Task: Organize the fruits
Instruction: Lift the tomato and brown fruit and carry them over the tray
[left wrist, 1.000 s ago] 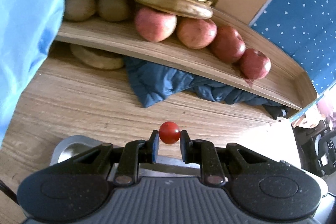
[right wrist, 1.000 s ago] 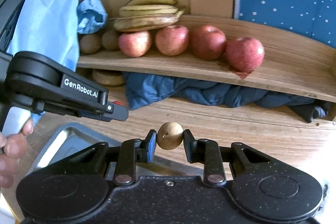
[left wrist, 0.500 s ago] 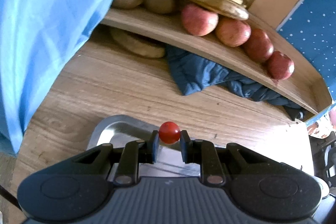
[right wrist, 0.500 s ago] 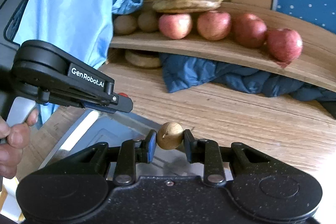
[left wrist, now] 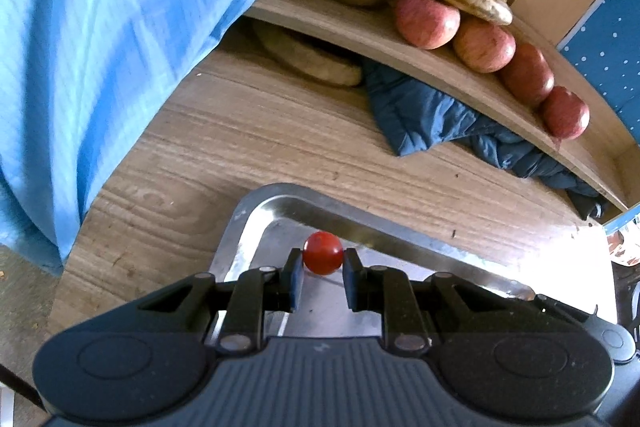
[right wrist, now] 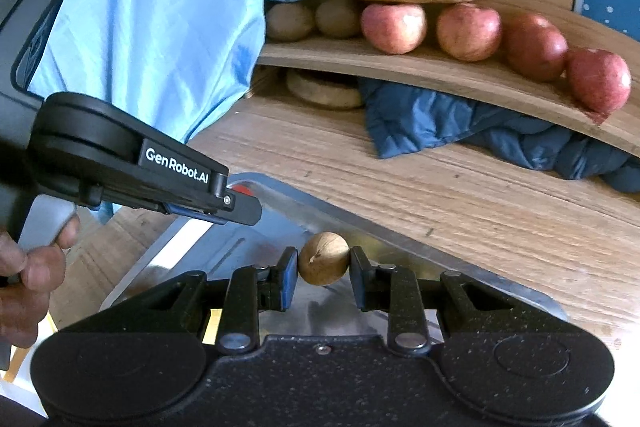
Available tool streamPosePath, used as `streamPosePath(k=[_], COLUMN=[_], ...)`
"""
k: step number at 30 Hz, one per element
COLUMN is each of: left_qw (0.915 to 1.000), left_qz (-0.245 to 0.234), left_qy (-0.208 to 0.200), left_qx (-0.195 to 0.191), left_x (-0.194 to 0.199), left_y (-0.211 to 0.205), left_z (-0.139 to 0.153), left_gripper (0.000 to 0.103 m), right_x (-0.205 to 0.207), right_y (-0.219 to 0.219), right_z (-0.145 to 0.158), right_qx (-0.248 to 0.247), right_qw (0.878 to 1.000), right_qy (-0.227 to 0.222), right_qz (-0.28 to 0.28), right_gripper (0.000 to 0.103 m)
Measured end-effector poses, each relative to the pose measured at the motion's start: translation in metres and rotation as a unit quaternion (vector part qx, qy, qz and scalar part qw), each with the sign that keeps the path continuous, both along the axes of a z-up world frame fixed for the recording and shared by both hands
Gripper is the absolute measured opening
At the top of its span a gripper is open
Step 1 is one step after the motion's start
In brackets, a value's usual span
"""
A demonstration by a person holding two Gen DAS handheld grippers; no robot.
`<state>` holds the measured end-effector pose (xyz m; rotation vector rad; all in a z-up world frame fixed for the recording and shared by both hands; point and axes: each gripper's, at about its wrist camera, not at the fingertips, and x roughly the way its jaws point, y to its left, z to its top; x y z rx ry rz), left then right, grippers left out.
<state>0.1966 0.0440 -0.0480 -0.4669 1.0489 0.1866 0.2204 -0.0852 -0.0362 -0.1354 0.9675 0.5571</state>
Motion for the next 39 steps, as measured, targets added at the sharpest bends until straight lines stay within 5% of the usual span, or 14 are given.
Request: streamPosePath(k=[39], left_qw=[0.999], left_qz=[-0.003], left_qy=[0.044], left_qx=[-0.002], left_x=[0.003], left_y=[-0.002], left_z=[-0.018], left_gripper=[0.023], right_x=[0.004], right_y=[0.007], right_z=[-0.017], right_qx=[-0.01], right_qw=[0.999], right_qy=[0.033], right_qz=[0.018], right_gripper=[0.029])
